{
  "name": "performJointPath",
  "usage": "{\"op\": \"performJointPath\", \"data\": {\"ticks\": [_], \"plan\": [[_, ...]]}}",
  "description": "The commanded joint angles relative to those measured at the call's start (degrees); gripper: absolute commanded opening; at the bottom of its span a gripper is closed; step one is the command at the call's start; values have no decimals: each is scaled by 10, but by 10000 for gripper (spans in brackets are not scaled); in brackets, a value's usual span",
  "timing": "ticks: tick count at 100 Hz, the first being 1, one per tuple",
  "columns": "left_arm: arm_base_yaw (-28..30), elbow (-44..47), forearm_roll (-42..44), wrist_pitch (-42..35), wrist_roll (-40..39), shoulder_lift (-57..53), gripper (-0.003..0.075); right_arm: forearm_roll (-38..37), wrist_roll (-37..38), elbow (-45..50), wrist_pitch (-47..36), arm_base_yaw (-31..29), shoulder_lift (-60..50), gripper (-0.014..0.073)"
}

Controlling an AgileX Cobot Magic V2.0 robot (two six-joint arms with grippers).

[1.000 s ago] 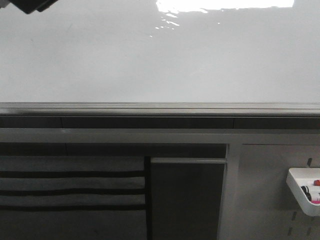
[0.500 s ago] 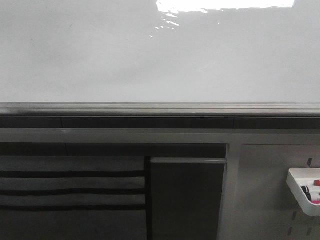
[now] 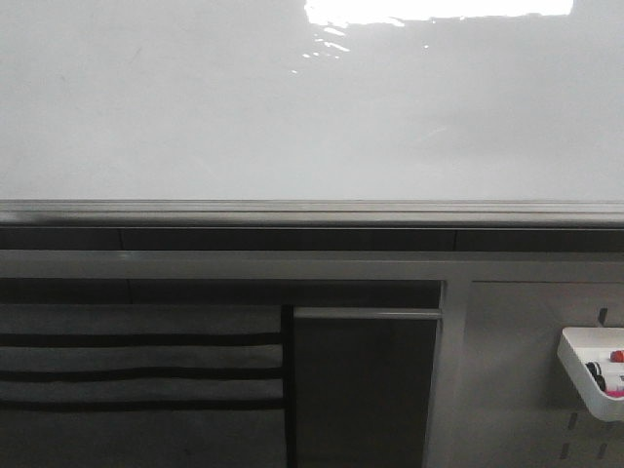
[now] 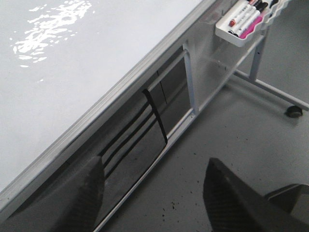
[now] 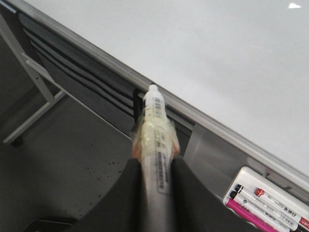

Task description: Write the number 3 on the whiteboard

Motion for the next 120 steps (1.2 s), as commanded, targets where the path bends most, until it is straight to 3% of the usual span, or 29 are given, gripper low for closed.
{"op": "performJointPath", "data": {"ticks": [1, 29, 78, 95, 120], "plan": [[2, 13, -21, -81, -7, -15, 398, 5, 5, 20, -87, -7, -24, 23], [2, 20, -37, -83, -7, -16, 398, 59, 5, 9, -124, -7, -3, 23], [2, 20, -37, -83, -7, -16, 398, 60, 4, -287, 68, -6, 291, 23], [2, 20, -37, -83, -7, -16, 398, 60, 4, -339, 56, -6, 350, 23], [2, 20, -37, -83, -7, -16, 398, 60, 4, -341, -3, -6, 386, 23]]}}
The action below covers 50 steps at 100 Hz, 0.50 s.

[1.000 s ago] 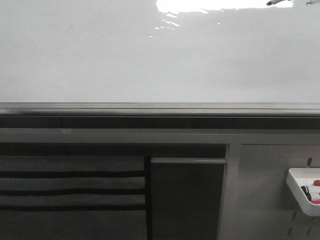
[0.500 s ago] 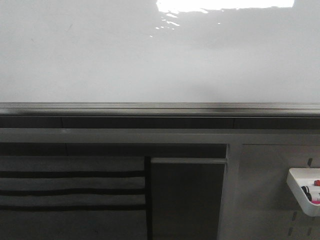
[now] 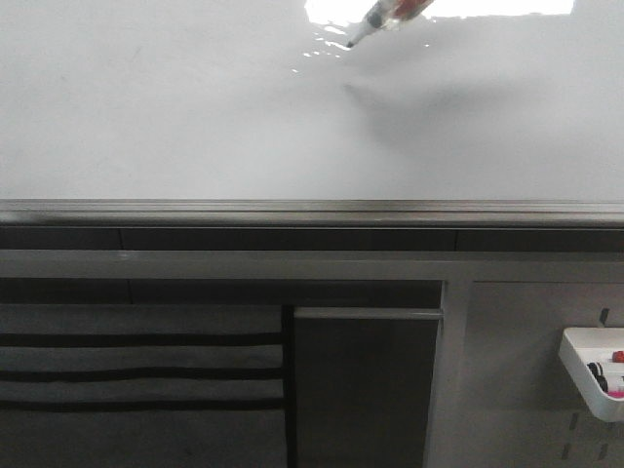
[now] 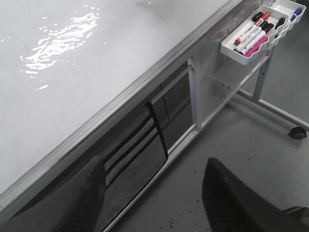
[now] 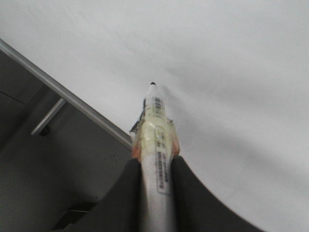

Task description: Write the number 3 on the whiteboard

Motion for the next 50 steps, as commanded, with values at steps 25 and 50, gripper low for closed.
{"op": "performJointPath", "data": {"ticks": [25, 50], "plan": [[2, -13, -17, -40, -7, 1, 398, -10, -1, -20, -83, -4, 10, 23], [2, -13, -17, -40, -7, 1, 398, -58, 24, -19, -57, -26, -5, 23]]}}
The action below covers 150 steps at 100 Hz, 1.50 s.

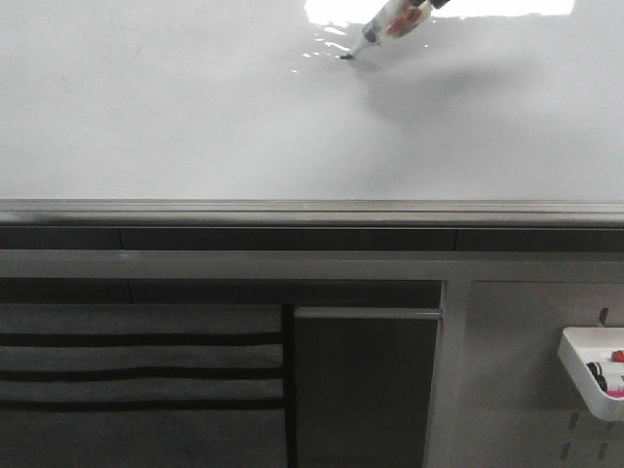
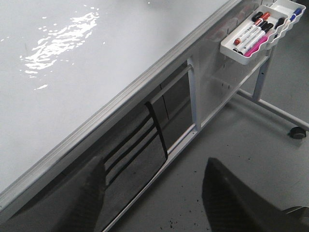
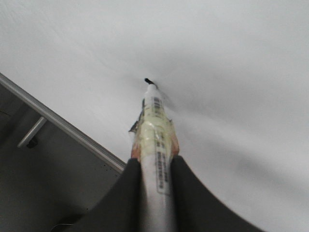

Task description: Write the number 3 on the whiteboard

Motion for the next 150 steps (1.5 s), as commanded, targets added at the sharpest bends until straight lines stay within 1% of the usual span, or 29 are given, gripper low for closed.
{"op": "performJointPath", "data": {"ticks": [1, 12, 16, 28, 40, 57, 65, 72, 77, 83, 101, 105, 113, 127, 134, 150], "plan": [[2, -13, -17, -39, -7, 1, 398, -32, 9, -18, -12, -18, -33, 23], [2, -13, -17, -39, -7, 1, 398, -21, 9, 0, 16, -16, -41, 23], [2, -13, -17, -39, -7, 1, 398, -9, 8, 14, 4, -8, -39, 23], [2, -13, -17, -40, -7, 1, 398, -6, 8, 42, -61, 17, -23, 23], [2, -13, -17, -40, -7, 1, 398, -6, 9, 41, -78, 18, -16, 23], [2, -13, -17, -40, -7, 1, 398, -38, 22, 45, -5, 4, -33, 23], [2, -13, -17, -40, -7, 1, 398, -42, 24, 61, 3, 1, -46, 23], [2, -13, -17, -40, -7, 1, 398, -23, 24, 81, 4, 1, -50, 23], [2, -13, -17, -40, -7, 1, 398, -3, 23, 95, -8, 1, -48, 23], [2, -13, -17, -40, -7, 1, 398, 14, 19, 111, -44, 8, -41, 23], [2, -13, -17, -40, -7, 1, 398, 16, 18, 103, -123, 49, -16, 23], [2, -13, -17, -40, -7, 1, 398, 16, 18, 94, -124, 54, -15, 23], [2, -13, -17, -40, -7, 1, 398, 16, 18, 79, -86, 60, -23, 23], [2, -13, -17, -40, -7, 1, 398, 18, -28, 88, -24, 84, -81, 23], [2, -13, -19, -40, -7, 1, 398, 19, -54, 105, -18, 107, -119, 23], [2, -13, -40, -41, -5, 5, 398, 19, -148, 157, -16, 170, -200, 23]]}}
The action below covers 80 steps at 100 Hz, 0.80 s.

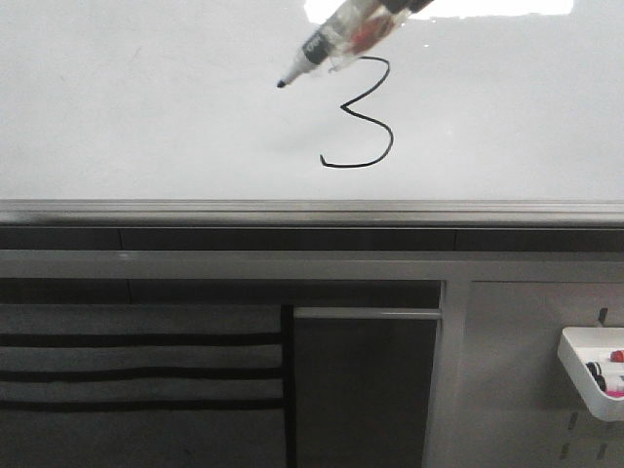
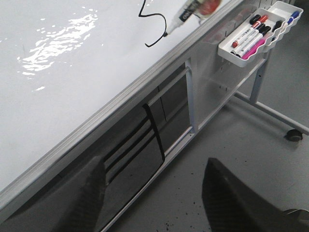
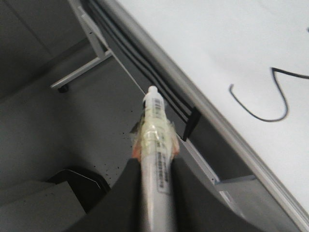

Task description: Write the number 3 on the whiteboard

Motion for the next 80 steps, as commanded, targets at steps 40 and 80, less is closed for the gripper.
{"op": "performJointPath", "data": {"ticks": [40, 80], "plan": [[1, -75, -199, 31, 241, 182, 398, 9, -262, 24, -1, 88, -83, 23], [-122, -200, -199, 21, 309, 357, 398, 9, -262, 24, -3, 89, -83, 23]]}}
